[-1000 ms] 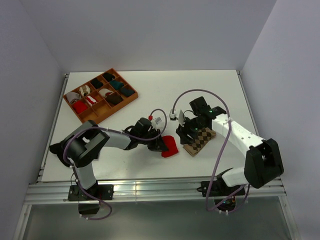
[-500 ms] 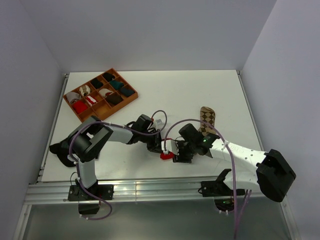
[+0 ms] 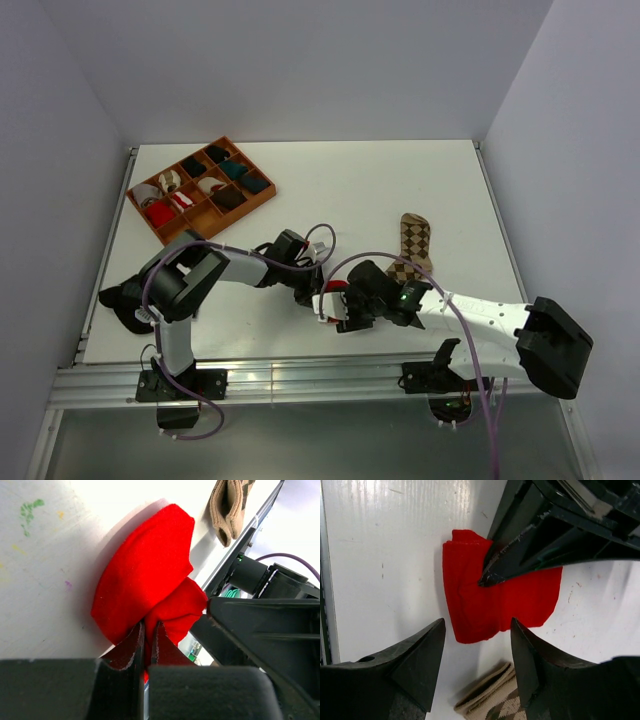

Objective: Roll the socks
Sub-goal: Roll the sock at the center of the board.

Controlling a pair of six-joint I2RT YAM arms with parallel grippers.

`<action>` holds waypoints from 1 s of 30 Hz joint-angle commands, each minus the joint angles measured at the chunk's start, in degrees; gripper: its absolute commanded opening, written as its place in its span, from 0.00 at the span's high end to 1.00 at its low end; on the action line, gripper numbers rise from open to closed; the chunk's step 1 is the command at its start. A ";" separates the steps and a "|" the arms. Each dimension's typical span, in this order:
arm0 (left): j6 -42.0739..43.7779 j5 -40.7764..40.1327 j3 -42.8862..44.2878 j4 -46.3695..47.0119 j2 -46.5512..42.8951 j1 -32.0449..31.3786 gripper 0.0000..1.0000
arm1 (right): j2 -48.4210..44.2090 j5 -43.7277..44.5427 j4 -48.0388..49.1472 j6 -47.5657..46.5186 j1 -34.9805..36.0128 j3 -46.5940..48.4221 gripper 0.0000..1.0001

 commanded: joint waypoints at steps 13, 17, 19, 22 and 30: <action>2.61 -7.28 -3.09 -9.03 3.56 -0.19 0.93 | 8.00 3.84 3.86 1.67 3.89 1.79 0.61; -0.54 -8.15 -5.72 -4.46 1.55 -0.19 0.84 | 9.58 -2.20 -1.22 2.73 2.67 5.30 0.78; -2.39 -8.94 -8.62 0.35 -0.04 -0.19 0.79 | 10.55 -5.38 -5.79 2.64 0.30 8.37 0.82; -6.61 -12.01 -13.45 6.25 -3.46 -0.19 0.73 | 12.66 -11.36 -11.59 1.68 -3.91 11.89 0.85; -16.63 -20.89 -25.67 27.26 -9.88 -0.37 0.75 | 24.61 -20.86 -25.66 -1.75 -9.99 22.35 0.85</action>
